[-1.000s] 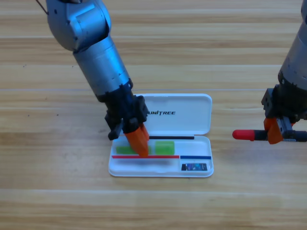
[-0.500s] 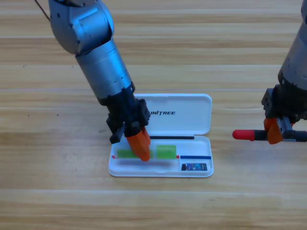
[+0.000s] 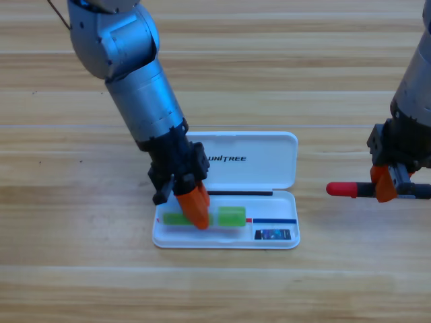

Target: Clean up eraser and pencils

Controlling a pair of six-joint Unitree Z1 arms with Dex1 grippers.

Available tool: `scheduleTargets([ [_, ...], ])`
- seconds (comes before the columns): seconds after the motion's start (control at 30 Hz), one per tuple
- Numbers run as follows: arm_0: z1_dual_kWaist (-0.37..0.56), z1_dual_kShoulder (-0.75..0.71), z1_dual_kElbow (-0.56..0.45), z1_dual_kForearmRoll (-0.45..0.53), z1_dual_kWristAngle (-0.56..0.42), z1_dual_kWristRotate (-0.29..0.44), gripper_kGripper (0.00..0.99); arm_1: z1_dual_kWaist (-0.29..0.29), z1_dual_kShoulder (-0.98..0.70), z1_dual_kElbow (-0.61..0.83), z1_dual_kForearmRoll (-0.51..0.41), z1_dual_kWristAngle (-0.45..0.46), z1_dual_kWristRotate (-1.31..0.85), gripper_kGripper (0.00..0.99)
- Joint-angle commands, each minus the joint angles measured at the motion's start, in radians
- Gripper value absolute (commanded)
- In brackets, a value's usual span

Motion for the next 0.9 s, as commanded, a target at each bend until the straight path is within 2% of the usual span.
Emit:
scheduleTargets([
  [0.03, -0.016, 0.036, 0.027, -0.014, 0.006, -0.017, 0.977, 0.031, 0.010, 0.006, 0.021, 0.017, 0.001, 0.000],
  [0.53, -0.014, -0.008, 0.031, -0.006, 0.010, -0.034, 0.990, 0.032, 0.012, -0.005, 0.021, 0.017, 0.002, 0.000],
  [0.73, 0.007, -0.217, 0.038, 0.040, 0.036, -0.054, 0.990, 0.060, 0.021, -0.031, 0.021, 0.017, 0.016, 0.000],
  [0.9, 0.093, -0.474, 0.046, 0.089, 0.056, -0.053, 0.990, 0.104, 0.070, -0.099, 0.025, 0.016, 0.044, 0.000],
])
